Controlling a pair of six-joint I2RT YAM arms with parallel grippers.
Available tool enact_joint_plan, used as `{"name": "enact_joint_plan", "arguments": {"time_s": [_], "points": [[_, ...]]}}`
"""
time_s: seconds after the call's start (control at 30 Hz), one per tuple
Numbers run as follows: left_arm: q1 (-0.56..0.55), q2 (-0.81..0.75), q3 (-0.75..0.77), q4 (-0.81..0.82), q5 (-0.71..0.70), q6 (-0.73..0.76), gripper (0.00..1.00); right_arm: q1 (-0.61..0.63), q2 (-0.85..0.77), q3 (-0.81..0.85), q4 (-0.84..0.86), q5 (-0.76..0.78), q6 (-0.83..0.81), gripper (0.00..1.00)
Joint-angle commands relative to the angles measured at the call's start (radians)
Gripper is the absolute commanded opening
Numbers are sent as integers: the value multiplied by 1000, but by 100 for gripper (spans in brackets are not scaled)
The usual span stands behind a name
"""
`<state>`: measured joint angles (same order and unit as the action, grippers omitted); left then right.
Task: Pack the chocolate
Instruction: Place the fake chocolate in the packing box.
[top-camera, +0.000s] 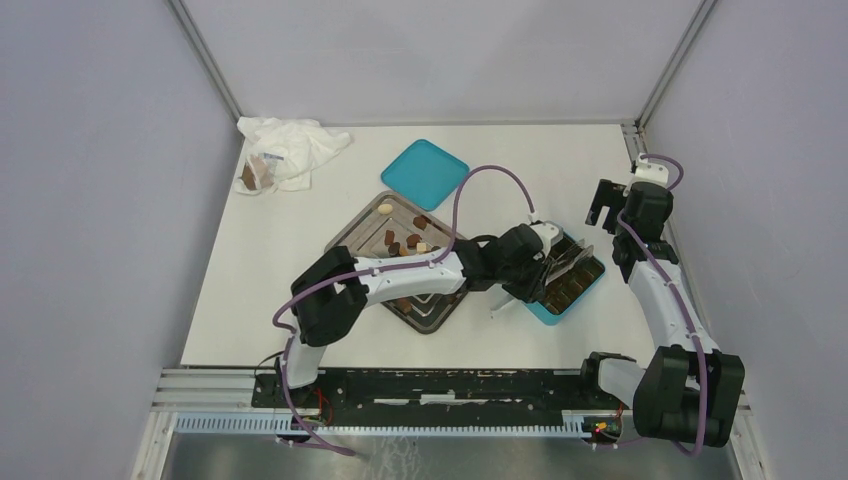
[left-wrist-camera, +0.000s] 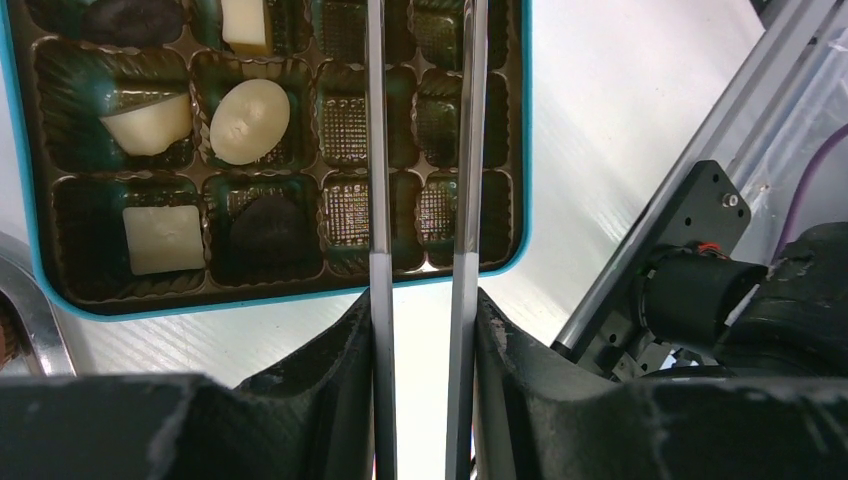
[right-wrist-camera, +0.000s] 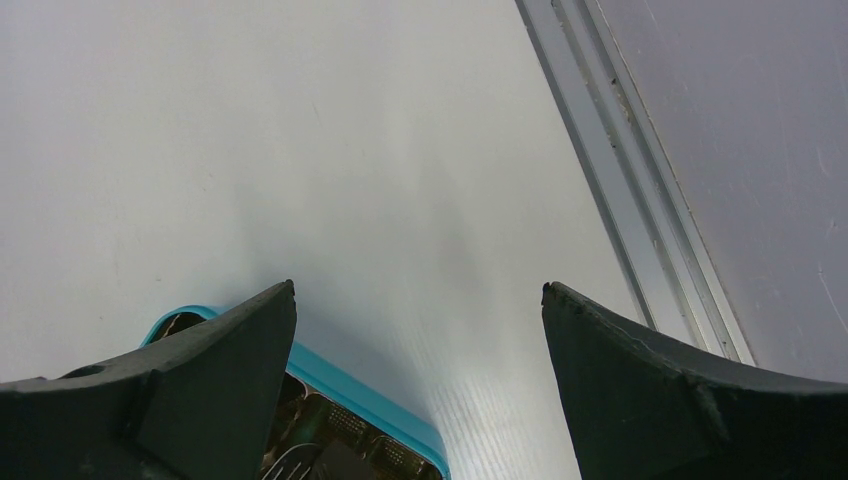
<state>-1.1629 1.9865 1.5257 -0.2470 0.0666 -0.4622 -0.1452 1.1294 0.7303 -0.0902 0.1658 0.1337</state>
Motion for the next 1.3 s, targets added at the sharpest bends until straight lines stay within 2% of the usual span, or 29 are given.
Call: {"name": "enact_joint_plan", "arguments": {"time_s": [0.0,0.27,0.87,1.27], "points": [[-3,16,62,-4,-37,64,4,-2,-19,5,35,1,7,98],[-2,37,96,-43,-63,80,8,-2,-19,1,37,-12,5,98],[-4,49,122,-85,-93,90,41,-2,-19,-3,41,-41,-4,98],[-3,34,121,-90,-102,91,47,-2,-20,-5,42,-50,-8,98]]}}
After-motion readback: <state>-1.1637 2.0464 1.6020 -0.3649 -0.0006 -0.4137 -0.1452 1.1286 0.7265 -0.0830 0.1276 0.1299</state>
